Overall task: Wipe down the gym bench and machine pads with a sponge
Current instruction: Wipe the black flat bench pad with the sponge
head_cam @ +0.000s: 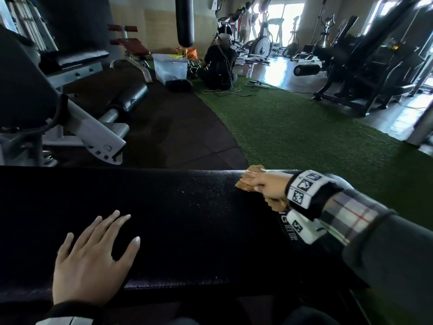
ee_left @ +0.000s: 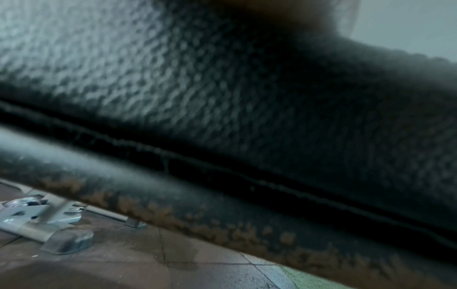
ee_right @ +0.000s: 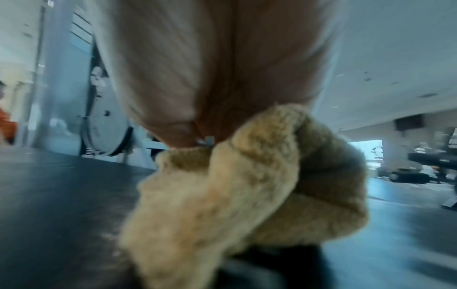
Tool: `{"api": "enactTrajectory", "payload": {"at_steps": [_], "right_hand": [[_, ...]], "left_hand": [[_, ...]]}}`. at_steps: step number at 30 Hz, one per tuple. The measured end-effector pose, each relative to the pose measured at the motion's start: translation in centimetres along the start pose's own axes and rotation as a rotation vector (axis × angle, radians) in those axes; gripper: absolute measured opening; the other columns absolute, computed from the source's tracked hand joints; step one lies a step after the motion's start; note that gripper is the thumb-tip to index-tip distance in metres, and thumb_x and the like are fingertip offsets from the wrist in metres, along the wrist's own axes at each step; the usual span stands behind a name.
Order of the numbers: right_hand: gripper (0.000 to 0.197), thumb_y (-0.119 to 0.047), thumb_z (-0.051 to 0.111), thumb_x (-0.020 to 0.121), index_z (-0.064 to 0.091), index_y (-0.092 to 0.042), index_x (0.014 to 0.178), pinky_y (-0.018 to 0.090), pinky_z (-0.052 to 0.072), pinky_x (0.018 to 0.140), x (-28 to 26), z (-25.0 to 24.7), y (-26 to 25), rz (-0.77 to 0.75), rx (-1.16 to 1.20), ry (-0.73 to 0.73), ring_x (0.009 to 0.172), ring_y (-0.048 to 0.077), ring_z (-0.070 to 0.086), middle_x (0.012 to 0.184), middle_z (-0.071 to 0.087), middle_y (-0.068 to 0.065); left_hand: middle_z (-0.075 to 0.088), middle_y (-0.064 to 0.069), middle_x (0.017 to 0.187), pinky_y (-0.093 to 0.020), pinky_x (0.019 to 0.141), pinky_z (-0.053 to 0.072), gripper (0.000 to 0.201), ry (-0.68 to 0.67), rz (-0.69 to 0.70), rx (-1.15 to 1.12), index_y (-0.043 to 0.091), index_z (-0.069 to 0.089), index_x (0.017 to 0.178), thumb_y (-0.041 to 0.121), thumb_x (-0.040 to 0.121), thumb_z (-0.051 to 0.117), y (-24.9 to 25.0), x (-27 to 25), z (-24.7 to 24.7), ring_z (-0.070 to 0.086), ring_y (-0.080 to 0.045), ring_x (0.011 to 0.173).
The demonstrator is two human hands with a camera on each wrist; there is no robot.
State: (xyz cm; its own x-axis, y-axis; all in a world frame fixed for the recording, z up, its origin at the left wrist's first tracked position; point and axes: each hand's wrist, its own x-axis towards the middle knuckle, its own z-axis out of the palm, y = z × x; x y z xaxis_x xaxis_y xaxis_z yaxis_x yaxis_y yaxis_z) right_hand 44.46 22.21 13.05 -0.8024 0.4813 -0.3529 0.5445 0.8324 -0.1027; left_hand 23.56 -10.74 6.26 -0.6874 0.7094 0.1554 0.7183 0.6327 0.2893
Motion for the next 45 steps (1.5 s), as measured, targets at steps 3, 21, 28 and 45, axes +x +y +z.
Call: {"api": "enactTrajectory", "payload": {"at_steps": [3, 21, 28, 45], "right_hand": [[0.051, -0.012, 0.034, 0.100, 0.020, -0.022, 0.149, 0.028, -0.003, 0.115, -0.5, 0.5, -2.7, -0.115, -0.046, -0.001, 0.145, 0.013, 0.000, 0.157, 0.009, -0.001], [0.053, -0.011, 0.029, 0.101, 0.010, -0.014, 0.150, 0.028, -0.007, 0.112, -3.1, 0.9, -4.5, -0.034, -0.112, -0.027, 0.144, 0.015, -0.005, 0.158, 0.001, 0.003], [0.051, -0.011, 0.033, 0.100, 0.021, -0.023, 0.148, 0.026, -0.008, 0.116, -7.0, 3.2, -4.6, -0.265, 0.013, -0.070, 0.141, 0.006, -0.011, 0.155, 0.002, -0.011], [0.053, -0.009, 0.030, 0.101, 0.008, -0.015, 0.150, 0.006, -0.025, 0.095, -7.0, 3.0, -7.5, -0.197, -0.015, 0.017, 0.138, 0.005, -0.015, 0.155, -0.005, -0.004]], "left_hand": [[0.029, 0.026, 0.151, -0.043, 0.120, 0.011, 0.071, -0.005, 0.001, -0.001, 0.048, 0.038, 0.140, 0.075, 0.079, 0.015, 0.0, 0.0, 0.0, 0.018, -0.001, 0.144], [0.021, 0.027, 0.153, -0.041, 0.120, 0.005, 0.078, -0.007, 0.004, 0.013, 0.046, 0.032, 0.145, 0.076, 0.077, 0.009, 0.0, 0.0, 0.0, 0.011, 0.001, 0.145], [0.019, 0.028, 0.153, -0.040, 0.120, 0.004, 0.077, 0.008, 0.005, -0.007, 0.047, 0.032, 0.144, 0.077, 0.077, 0.009, -0.1, -0.1, 0.1, 0.010, 0.002, 0.144], [0.028, 0.024, 0.153, -0.041, 0.120, 0.008, 0.075, 0.014, 0.005, 0.015, 0.046, 0.035, 0.143, 0.075, 0.077, 0.012, 0.1, -0.1, -0.2, 0.016, -0.002, 0.145]]}}
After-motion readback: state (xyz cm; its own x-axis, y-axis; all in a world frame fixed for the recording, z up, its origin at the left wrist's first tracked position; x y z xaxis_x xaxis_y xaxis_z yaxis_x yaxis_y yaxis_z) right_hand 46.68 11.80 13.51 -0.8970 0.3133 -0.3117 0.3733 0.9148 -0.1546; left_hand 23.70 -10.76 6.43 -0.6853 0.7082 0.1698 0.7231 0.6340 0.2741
